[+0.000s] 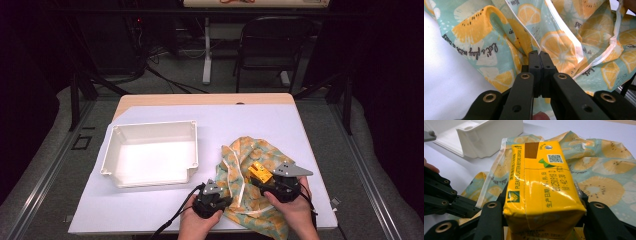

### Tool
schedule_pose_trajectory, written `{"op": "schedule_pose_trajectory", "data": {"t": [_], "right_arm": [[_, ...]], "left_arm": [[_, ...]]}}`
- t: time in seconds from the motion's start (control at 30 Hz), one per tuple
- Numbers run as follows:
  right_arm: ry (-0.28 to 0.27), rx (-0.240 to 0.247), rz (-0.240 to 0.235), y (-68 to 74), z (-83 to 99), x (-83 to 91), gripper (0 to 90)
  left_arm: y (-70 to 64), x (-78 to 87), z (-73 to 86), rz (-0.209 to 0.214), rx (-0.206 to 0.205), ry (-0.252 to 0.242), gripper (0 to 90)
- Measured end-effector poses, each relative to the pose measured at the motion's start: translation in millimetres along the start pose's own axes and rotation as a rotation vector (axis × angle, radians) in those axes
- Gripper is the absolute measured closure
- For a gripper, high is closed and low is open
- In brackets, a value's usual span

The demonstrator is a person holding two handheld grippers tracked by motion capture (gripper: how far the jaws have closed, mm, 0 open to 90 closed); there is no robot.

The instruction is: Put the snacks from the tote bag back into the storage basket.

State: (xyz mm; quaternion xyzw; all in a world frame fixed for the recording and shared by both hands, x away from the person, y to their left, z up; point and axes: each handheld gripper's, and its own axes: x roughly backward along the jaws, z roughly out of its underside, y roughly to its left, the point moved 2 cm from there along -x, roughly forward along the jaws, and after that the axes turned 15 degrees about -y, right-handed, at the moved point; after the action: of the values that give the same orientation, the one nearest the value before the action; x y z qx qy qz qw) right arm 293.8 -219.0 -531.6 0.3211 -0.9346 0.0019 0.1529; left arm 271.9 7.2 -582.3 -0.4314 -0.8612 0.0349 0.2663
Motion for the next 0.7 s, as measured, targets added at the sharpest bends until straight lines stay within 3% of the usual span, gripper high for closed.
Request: {"op": "schedule_pose_trajectory", "data": {"t": [0.2,0.5,0.7], "right_arm": [[-0.028,-0.01,0.012,-2.0,-18.0,2.1,50.9],[-0.053,0.02,0.017,-0.2,-44.2,-0.5,51.0],[-0.067,0.022,0.03,3.1,-52.4,-3.8,51.0]], "left_arm": [[0.6,-0.2,-0.3,0.01,0.002,0.004,90.0],[1.2,0.5,-0.5,0.002,0.004,-0.005,88.5],[3.6,10.8,-6.0,-0.014,-0.001,-0.077,71.0]]}}
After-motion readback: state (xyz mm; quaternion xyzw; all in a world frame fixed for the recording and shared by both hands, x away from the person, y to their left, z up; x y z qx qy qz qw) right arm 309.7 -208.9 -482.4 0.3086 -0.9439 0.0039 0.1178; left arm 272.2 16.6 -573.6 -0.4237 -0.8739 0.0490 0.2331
